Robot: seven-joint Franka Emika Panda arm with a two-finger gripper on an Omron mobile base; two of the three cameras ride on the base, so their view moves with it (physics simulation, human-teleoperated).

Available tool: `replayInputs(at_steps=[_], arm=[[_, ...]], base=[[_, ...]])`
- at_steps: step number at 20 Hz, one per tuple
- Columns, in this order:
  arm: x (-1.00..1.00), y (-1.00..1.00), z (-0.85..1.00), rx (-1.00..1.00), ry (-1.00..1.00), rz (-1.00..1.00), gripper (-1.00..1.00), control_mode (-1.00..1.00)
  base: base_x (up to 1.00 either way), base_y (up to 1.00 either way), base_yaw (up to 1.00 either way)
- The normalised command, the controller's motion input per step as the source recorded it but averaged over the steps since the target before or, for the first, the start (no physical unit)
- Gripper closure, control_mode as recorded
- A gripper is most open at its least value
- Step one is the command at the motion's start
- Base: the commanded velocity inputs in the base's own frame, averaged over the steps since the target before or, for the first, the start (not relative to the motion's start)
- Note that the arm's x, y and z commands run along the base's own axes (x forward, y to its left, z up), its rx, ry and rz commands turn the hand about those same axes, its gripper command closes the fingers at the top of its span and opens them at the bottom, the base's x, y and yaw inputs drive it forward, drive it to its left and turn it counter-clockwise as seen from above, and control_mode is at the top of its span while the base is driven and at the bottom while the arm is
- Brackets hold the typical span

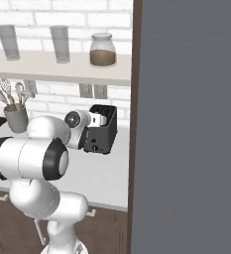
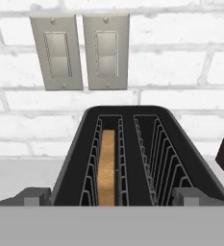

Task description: Start the toaster. Once the lever pops up, take the bread to the plate on the dining counter.

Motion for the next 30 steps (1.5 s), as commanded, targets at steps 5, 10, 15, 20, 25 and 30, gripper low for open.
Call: replayInputs(at_steps=[5, 10, 15, 20, 25, 30], arm=[[0.0, 0.08, 0.0, -0.01, 0.0, 0.0, -1.0, -1.0], [0.0, 0.04, 0.0, 0.0, 0.0, 0.0, -1.0, -1.0], [0.0, 0.0, 0.0, 0.0, 0.0, 0.0, -1.0, -1.0], [0.0, 0.0, 0.0, 0.0, 0.0, 0.0, -1.0, -1.0], [0.0, 0.0, 0.0, 0.0, 0.0, 0.0, -1.0, -1.0], [0.0, 0.0, 0.0, 0.0, 0.0, 0.0, -1.0, -1.0]], base=[[0.0, 0.0, 0.0], [0.0, 0.0, 0.0], [0.0, 0.0, 0.0], [0.0, 0.0, 0.0], [0.0, 0.0, 0.0], [0.0, 0.0, 0.0]])
